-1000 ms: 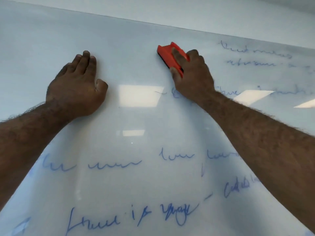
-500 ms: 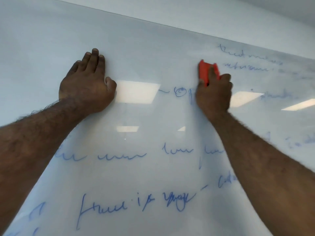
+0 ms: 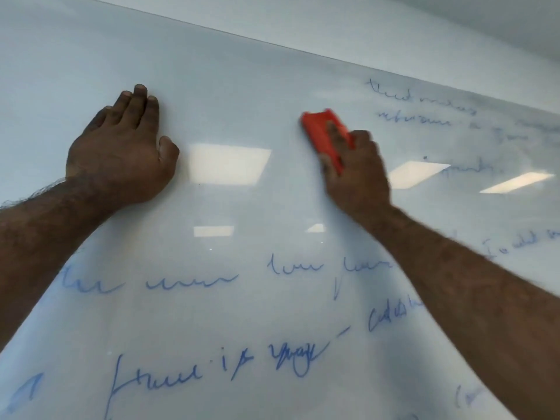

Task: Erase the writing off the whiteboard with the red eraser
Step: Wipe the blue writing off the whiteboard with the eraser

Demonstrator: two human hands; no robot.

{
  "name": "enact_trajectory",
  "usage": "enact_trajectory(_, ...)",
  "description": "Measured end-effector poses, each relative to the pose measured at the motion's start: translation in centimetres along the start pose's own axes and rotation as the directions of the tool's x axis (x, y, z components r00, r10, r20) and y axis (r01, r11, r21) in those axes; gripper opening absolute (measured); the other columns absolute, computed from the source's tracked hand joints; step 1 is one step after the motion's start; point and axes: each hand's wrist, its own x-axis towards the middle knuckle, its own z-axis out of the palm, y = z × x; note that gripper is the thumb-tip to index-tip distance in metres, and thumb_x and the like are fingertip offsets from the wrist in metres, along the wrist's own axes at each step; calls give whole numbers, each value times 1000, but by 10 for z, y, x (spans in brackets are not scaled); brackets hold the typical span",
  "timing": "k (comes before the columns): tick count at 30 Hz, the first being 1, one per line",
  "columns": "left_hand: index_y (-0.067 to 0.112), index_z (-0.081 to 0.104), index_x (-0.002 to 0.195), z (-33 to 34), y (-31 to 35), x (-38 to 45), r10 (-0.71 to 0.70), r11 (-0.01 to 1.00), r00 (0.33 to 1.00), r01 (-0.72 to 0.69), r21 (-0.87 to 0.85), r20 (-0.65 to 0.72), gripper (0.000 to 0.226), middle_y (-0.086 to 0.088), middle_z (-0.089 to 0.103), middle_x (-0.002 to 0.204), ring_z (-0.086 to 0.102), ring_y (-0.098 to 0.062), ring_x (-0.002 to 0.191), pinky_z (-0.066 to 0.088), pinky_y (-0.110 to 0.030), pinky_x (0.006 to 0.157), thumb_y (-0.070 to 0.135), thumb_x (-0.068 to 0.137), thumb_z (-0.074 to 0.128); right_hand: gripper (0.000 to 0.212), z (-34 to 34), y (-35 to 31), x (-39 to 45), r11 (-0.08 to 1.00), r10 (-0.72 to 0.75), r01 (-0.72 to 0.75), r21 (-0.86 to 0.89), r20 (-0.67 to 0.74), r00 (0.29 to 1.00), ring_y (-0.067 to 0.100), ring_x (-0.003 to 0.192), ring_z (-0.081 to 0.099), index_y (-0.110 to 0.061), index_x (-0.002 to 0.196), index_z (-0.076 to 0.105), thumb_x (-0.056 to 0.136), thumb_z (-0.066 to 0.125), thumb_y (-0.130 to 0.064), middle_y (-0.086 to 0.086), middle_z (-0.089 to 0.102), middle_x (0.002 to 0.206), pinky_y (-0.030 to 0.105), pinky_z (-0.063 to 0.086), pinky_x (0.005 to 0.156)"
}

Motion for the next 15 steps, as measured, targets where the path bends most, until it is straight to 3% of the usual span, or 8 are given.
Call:
enact_trajectory(3, 2, 16, 156, 0, 1, -1, 10, 1000, 1000, -10, 15, -5, 80, -13, 9, 165, 9, -26, 153, 10, -41, 123, 43, 87, 12, 61, -11, 84, -7, 957, 285, -284, -57, 1, 959, 44, 108, 49, -22, 153, 30, 97, 51, -35, 28, 44, 125, 48, 46, 91)
enact_trajectory(8, 3, 14, 157, -2, 8, -1, 2, 1000, 1000, -2, 7, -4, 81, -12, 7, 166, 7, -25, 153, 8, -40, 124, 42, 85, 11, 63, -30, 152, -28, 764, 641, -633, -122, 29, 767, 51, 123, 39, -23, 154, 21, 99, 44, -42, 29, 34, 136, 54, 37, 103)
enact_trajectory(11, 4, 12, 157, -3, 8, -1, -1, 1000, 1000, 1, 2, 6, 81, -11, 5, 166, 5, -23, 153, 6, -39, 124, 42, 85, 10, 63, -22, 121, -17, 749, 659, -655, -103, 8, 752, 49, 123, 40, -20, 153, 23, 99, 45, -42, 28, 34, 136, 53, 39, 102)
enact_trajectory(15, 4, 11, 157, -4, 4, -2, 32, 999, 999, -32, 9, 20, 72, -11, 4, 166, 4, -22, 153, 6, -38, 124, 38, 93, 14, 64, -10, 41, -3, 861, 508, -508, -16, 8, 861, 44, 117, 46, -23, 153, 24, 97, 47, -44, 24, 38, 132, 48, 45, 98)
